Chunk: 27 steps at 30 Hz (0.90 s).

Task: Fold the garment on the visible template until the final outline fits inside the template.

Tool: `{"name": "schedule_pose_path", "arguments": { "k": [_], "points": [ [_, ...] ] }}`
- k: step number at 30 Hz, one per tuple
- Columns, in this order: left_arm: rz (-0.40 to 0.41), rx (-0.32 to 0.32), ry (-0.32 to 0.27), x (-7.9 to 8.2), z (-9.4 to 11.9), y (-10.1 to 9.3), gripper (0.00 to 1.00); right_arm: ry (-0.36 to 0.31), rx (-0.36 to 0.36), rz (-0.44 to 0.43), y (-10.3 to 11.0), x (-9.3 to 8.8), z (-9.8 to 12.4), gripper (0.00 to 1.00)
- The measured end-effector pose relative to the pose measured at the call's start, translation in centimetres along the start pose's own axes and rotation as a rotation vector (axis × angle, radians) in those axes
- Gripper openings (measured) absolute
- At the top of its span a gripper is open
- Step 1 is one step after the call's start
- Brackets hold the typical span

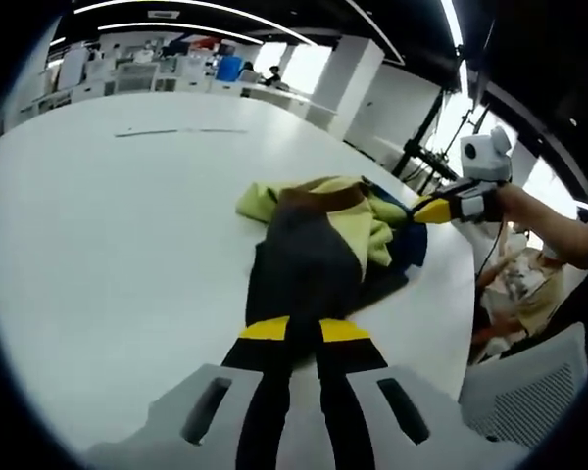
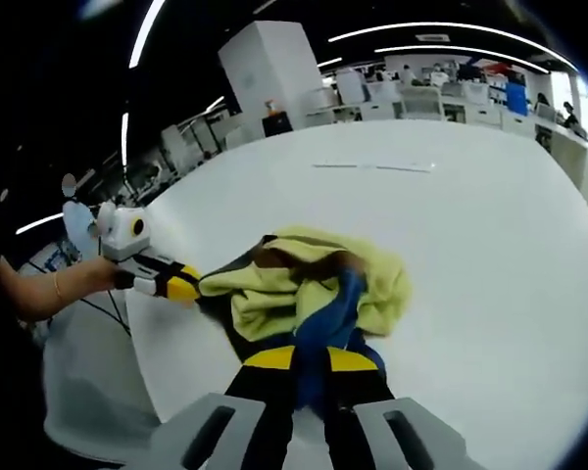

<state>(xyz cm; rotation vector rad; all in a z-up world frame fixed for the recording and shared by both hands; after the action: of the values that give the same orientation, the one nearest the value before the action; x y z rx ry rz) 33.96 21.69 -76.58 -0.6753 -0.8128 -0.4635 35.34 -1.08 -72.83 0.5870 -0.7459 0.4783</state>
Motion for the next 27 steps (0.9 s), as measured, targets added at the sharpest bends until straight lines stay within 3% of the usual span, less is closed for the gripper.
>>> {"name": "schedule_pose_path", "arguments": {
  "k": [13, 19, 27],
  "points": [
    [-0.018, 0.037, -0.032, 0.9, 0.6, 0.1, 0.00, -0.045, -0.027, -0.061, -0.7, 0.6, 1.4, 0.00],
    [-0.048, 0.064, -0.130, 3.5, 2.0, -0.4, 0.00, -0.135, -0.002, -0.118, -0.4, 2.5, 2.3, 0.00],
    [-0.073, 0.086, -0.207, 6.4, 2.8, -0.6, 0.00, -0.160, -0.004, -0.091, -0.5, 3.9, 2.8, 0.00]
  ]
}}
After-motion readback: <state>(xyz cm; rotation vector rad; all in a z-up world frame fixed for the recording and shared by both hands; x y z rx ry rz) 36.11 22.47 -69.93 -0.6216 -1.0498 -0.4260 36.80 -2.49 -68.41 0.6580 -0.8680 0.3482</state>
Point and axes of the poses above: the point that each gripper's makers call its tool centre point, and the gripper's own axes: z roughly backward along the fingers, y roughly to its left, x roughly out of its top, the point moved 3 cm from there along z, roughly backward along the fingers, and after that the axes turned 4 degrees about -y, right-handed, at the moved point
